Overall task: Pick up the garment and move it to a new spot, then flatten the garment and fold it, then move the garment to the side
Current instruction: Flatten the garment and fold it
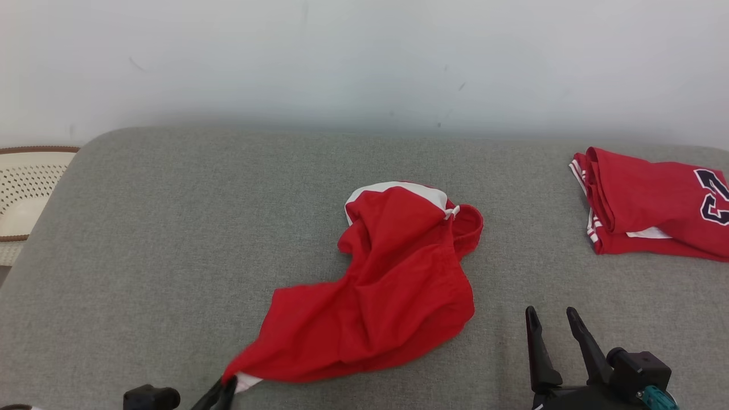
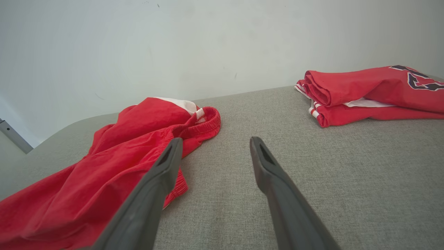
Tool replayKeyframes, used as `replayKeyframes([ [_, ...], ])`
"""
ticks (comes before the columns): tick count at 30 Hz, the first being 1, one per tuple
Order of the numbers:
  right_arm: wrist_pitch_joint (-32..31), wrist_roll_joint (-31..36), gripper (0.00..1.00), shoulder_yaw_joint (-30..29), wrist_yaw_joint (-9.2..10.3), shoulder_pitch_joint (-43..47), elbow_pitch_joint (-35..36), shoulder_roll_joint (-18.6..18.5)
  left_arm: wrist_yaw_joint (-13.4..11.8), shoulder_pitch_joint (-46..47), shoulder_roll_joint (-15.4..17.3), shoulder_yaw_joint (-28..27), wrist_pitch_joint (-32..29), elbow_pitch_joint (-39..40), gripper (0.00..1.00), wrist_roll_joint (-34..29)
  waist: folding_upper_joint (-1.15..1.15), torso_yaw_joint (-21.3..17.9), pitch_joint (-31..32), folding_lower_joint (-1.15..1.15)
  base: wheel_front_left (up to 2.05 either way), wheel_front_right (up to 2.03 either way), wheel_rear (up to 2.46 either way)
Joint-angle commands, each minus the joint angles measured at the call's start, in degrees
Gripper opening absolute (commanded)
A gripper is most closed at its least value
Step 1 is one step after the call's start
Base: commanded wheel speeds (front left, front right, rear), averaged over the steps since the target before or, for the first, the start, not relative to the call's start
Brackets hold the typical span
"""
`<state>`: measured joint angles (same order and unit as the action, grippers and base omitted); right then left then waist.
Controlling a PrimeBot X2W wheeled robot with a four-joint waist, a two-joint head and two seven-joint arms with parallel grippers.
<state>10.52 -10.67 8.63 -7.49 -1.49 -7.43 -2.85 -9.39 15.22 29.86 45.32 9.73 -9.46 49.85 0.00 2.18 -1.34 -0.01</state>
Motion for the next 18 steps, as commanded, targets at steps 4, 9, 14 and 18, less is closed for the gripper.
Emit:
replayKeyframes([
  [4,-0.5,0.0,1.00,-0.3,-0.01,0.8,0.4,0.0,-0.8,-1.9,-0.6,-0.2,1.3,0.0,1.00,0.0,0.00,0.1,0.2,0.01,0.00,0.00,0.00],
  [9,-0.8,-0.1,1.00,-0.7,-0.01,1.2,0.9,0.0,-1.8,-3.6,-0.9,-1.9,3.4,2.1,1.00,0.4,0.00,0.4,0.2,0.01,0.00,0.00,0.00],
  [14,-1.0,-0.2,1.00,-0.9,-0.01,1.1,0.9,0.0,-3.9,-5.1,-2.0,-7.0,5.3,5.4,1.00,-3.2,0.00,0.8,0.4,0.01,0.00,0.00,0.00],
  [18,-1.4,0.1,1.00,-1.0,-0.01,0.8,1.1,0.0,-5.0,-6.8,-4.8,-15.1,5.5,9.8,1.00,-9.9,0.00,0.7,0.6,0.01,0.00,0.00,0.00],
])
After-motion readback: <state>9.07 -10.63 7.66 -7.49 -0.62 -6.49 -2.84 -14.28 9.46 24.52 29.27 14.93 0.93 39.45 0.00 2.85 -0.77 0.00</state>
